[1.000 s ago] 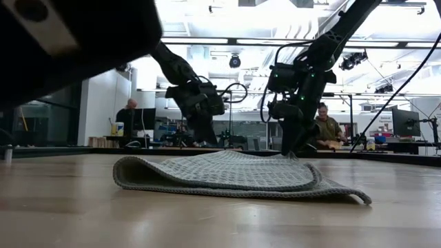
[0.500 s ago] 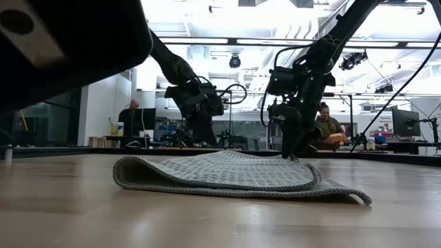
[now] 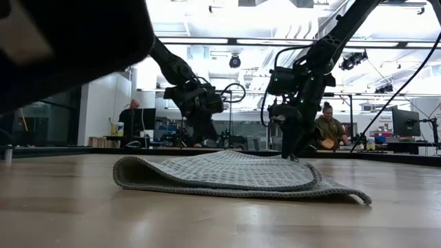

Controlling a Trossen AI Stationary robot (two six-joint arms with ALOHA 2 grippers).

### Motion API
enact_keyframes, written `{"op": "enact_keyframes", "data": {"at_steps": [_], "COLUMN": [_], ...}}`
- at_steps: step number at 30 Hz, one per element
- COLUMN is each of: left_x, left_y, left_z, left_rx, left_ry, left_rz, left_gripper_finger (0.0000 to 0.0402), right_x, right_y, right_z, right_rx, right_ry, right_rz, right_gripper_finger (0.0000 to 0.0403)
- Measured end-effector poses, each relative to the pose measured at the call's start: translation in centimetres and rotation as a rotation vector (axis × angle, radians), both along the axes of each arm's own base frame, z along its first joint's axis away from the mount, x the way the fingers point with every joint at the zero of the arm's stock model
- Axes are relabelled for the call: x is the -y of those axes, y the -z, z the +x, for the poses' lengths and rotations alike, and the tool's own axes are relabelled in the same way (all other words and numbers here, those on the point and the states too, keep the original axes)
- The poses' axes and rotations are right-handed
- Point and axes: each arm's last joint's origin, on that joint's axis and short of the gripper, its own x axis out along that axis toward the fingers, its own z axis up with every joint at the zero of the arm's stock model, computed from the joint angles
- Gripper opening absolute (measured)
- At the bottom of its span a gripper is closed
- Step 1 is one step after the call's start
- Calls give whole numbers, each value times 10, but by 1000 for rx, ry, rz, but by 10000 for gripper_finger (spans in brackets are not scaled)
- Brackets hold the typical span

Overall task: Fold microfiber towels
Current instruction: Fold the gray microfiber towel

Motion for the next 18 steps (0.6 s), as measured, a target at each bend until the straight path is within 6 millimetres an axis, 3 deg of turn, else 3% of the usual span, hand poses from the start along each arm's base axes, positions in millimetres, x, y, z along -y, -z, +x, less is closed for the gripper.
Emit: {"op": "enact_keyframes", "data": {"at_steps": [7, 11, 18], "left_x": [14, 20, 28], "left_y": [2, 6, 5], "left_z": [11, 16, 19], "left_rx": [-9, -143, -189], "left_ry": [37, -43, -73], "left_rz": [11, 85, 59], "left_gripper_finger": [10, 10, 10], "right_x": [0, 0, -1], "right_y": [0, 0, 0], "right_z": [0, 0, 2], "right_rx": [3, 10, 30], "right_ry": [0, -3, -13], "right_rz": [6, 13, 24], "right_gripper_finger": [151, 151, 151]}}
